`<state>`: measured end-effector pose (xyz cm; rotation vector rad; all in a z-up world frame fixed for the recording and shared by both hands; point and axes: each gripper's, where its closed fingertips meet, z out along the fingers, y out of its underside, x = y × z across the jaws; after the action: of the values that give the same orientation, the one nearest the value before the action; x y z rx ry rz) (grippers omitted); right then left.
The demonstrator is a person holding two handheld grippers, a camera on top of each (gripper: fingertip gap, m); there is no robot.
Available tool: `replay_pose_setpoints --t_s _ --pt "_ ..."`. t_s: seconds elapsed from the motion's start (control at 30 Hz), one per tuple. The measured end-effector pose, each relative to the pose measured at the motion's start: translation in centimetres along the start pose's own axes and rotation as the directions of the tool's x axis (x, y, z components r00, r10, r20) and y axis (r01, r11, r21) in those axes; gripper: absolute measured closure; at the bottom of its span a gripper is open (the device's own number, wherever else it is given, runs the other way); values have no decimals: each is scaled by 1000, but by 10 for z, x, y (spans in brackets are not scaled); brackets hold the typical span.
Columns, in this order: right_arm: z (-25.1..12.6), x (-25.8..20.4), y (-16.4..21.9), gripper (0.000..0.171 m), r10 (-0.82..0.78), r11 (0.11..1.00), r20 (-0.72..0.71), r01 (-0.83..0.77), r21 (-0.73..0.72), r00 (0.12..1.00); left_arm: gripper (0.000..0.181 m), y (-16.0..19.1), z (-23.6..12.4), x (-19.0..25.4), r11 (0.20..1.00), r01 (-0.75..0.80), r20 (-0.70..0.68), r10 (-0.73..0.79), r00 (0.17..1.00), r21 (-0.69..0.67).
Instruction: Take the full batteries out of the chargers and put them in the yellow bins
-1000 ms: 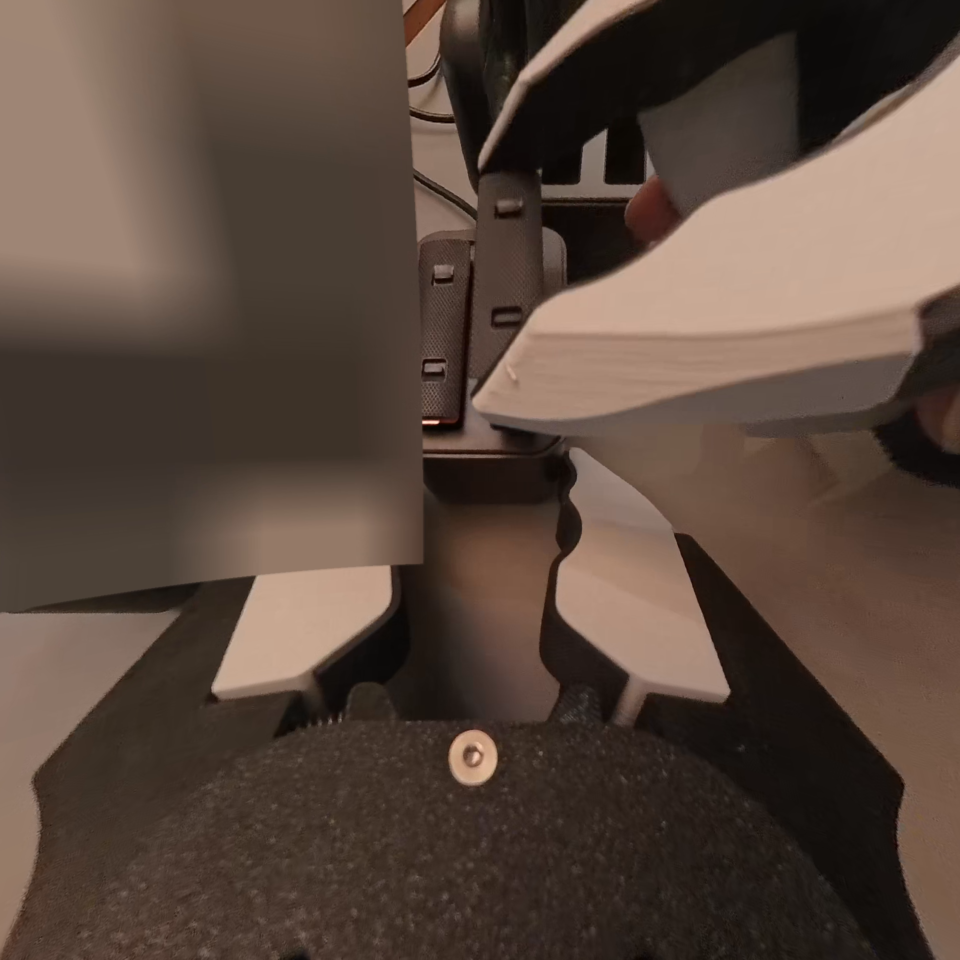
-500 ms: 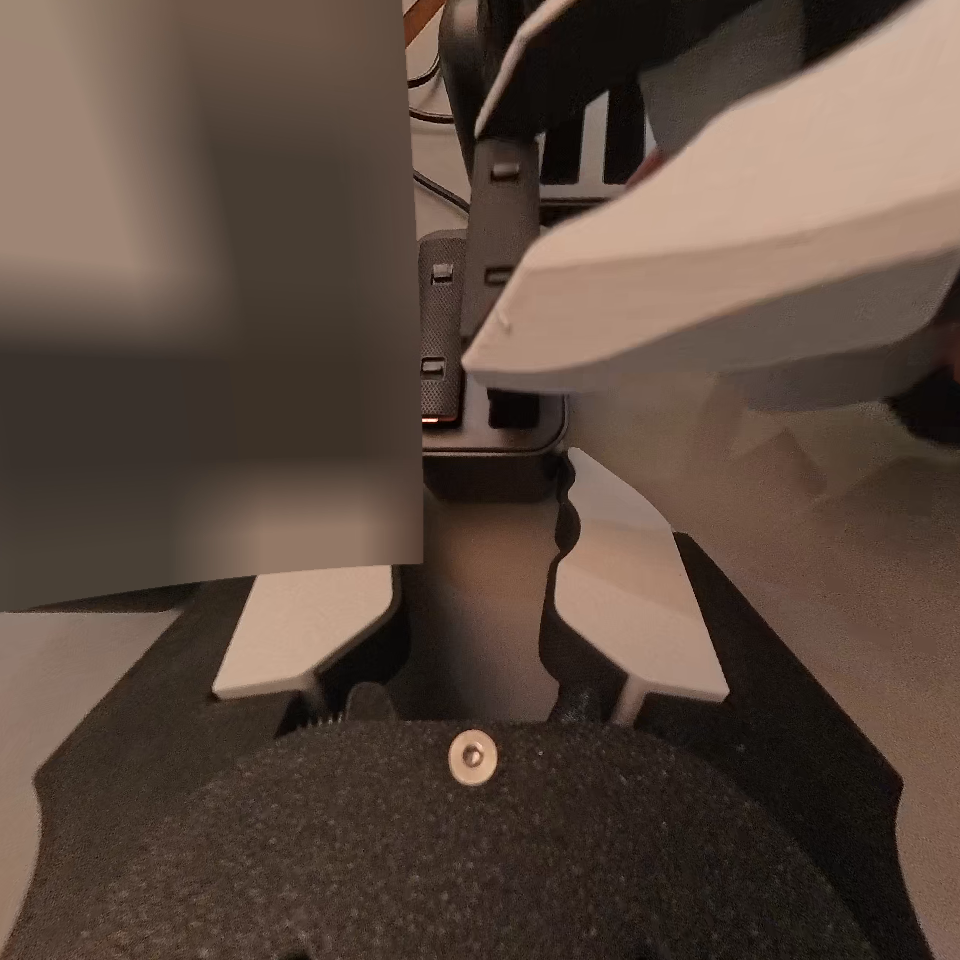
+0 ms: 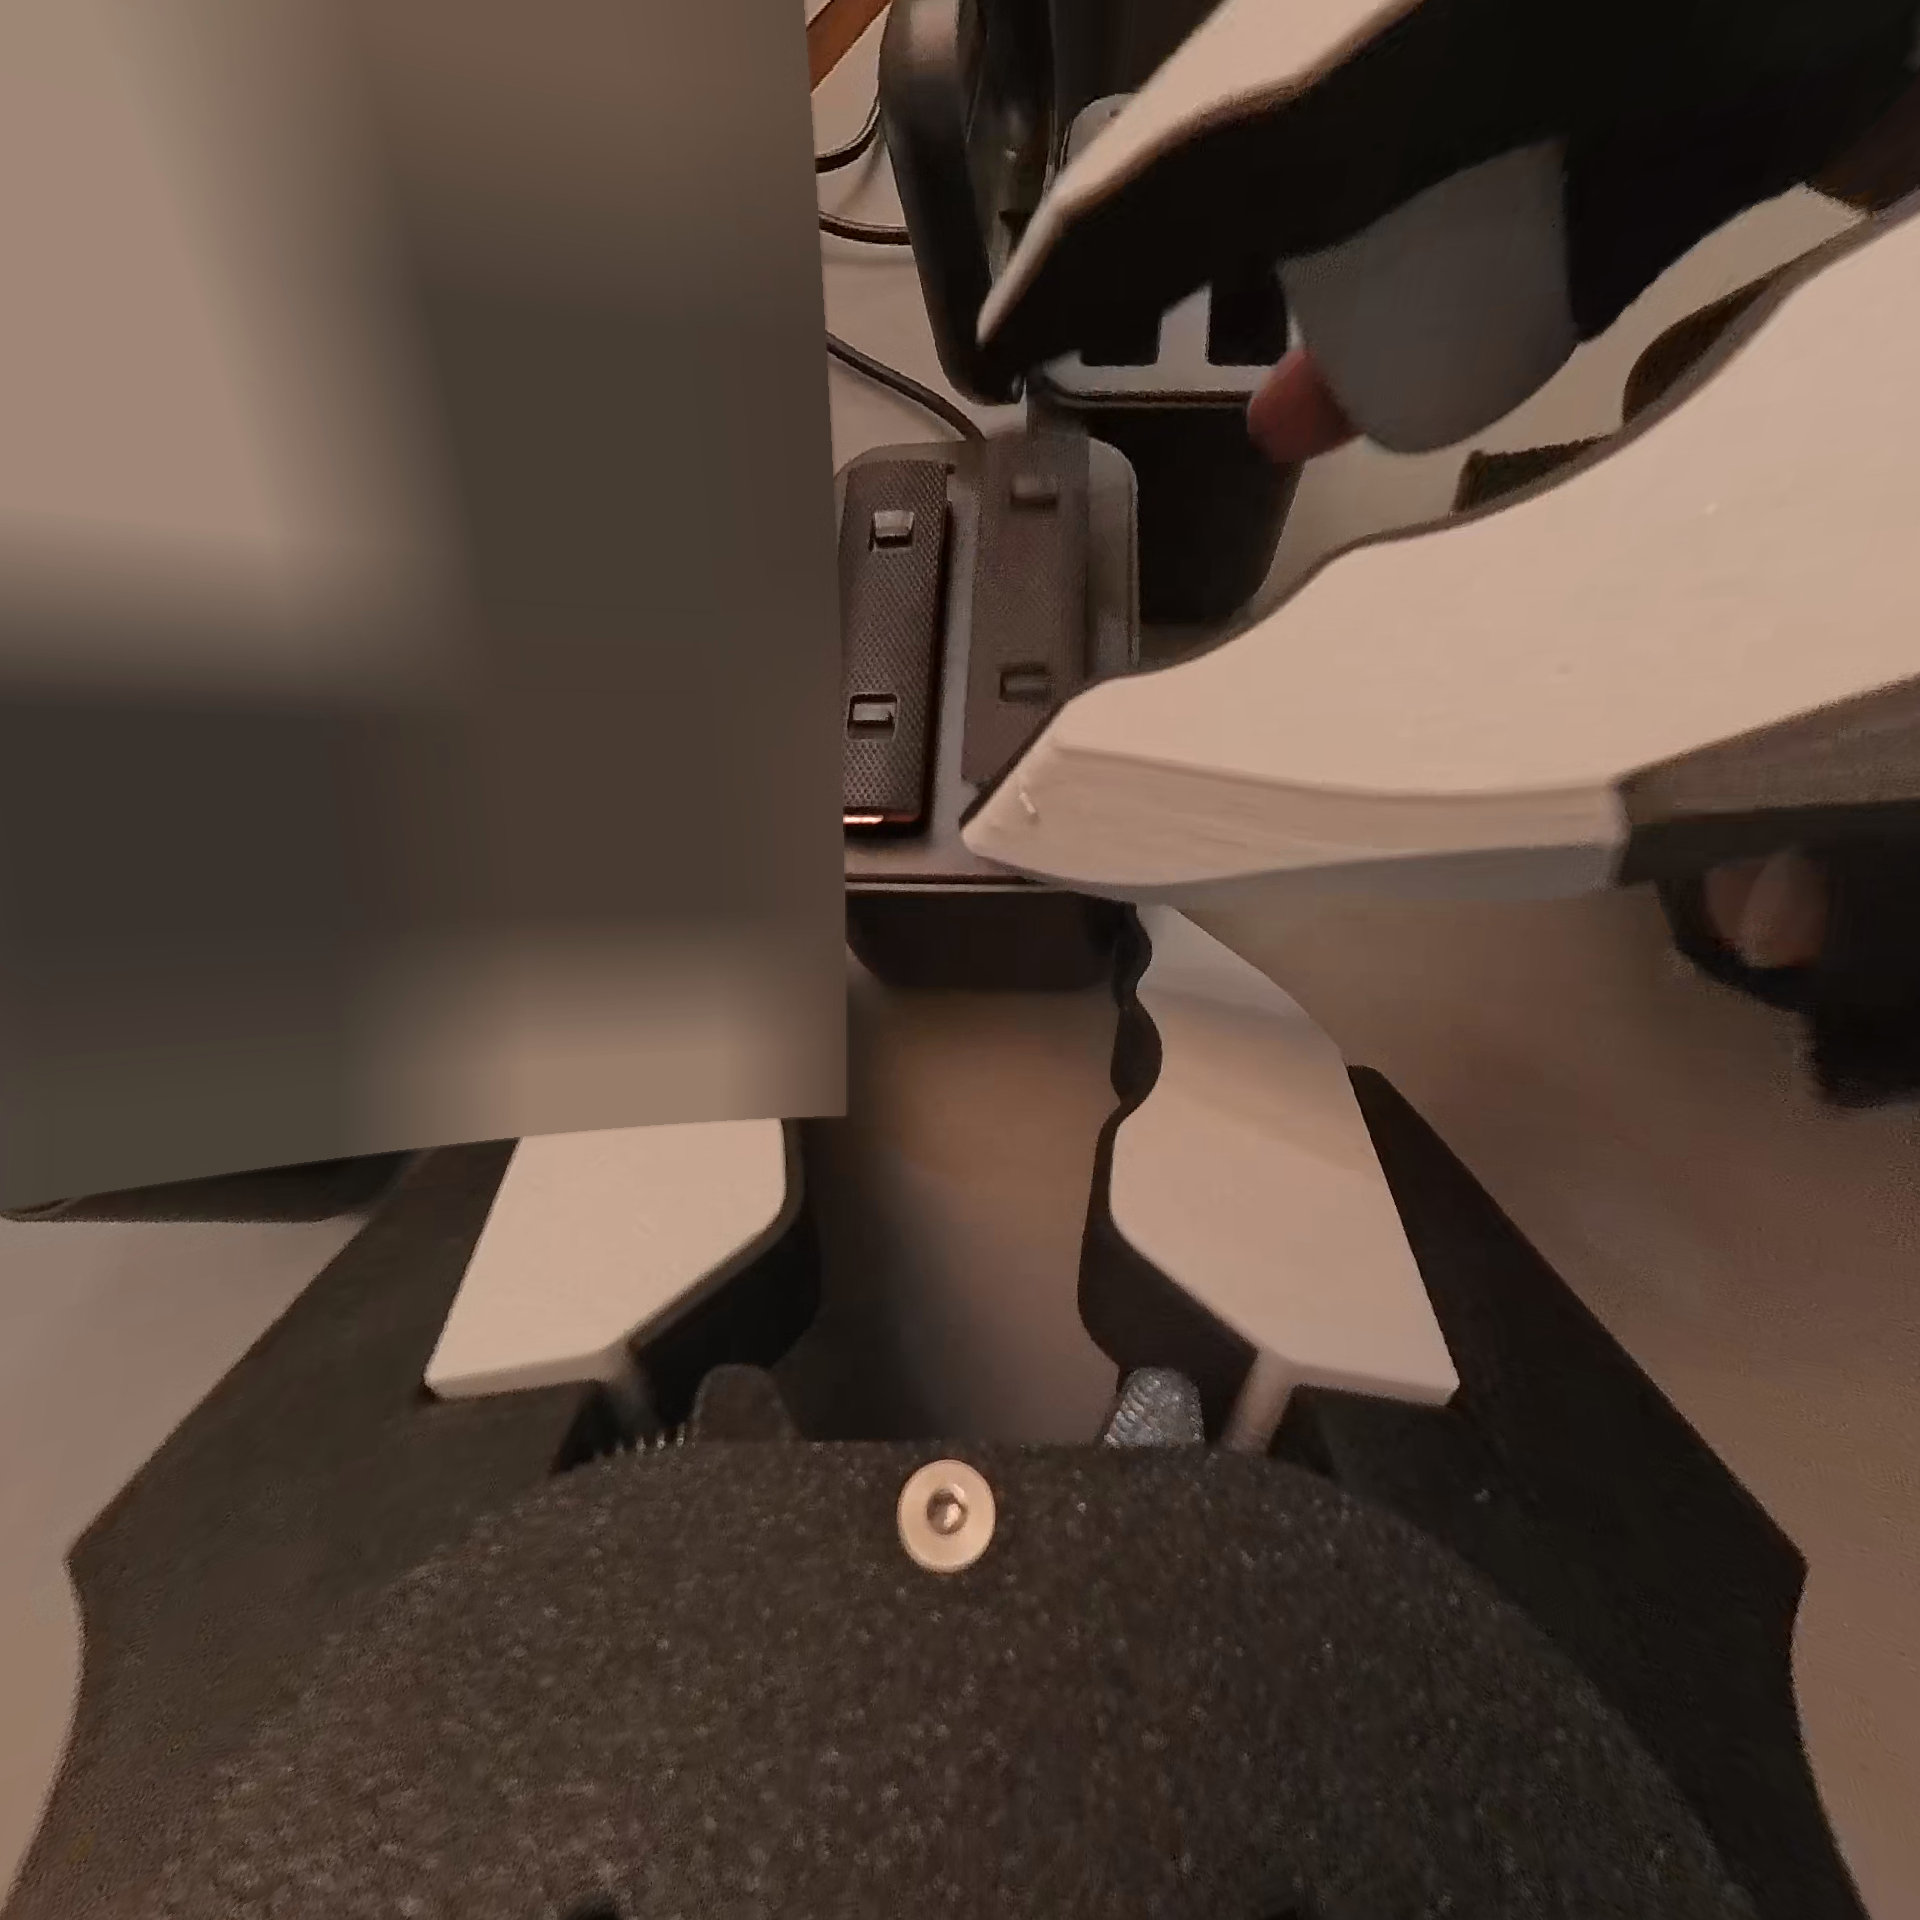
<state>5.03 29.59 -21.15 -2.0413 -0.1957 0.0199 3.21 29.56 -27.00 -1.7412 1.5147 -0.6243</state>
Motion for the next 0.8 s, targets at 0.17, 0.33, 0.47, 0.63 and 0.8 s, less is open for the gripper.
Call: replay_pose_setpoints --t_s 0.17,0.33,0.47,0.63,0.8 --pt "-23 8 -33 124 72 990 94 -83 111 993 122 0 0 0 1000 0 -2 0 1000 0" --pt "-16 10 -20 169 37 999 183 -30 -42 982 122 0 0 0 1000 -1 -2 1 1000 0" --pt "-7 2 -8 171 -2 995 200 21 -93 980 122 0 0 0 1000 -2 -1 2 1000 1" --pt "-2 -5 3 171 -36 989 211 65 -130 977 122 0 0 0 1000 1 -3 -1 1000 -1" --pt "1 -4 7 171 -43 987 214 75 -145 976 122 0 0 0 1000 0 -3 0 1000 0"
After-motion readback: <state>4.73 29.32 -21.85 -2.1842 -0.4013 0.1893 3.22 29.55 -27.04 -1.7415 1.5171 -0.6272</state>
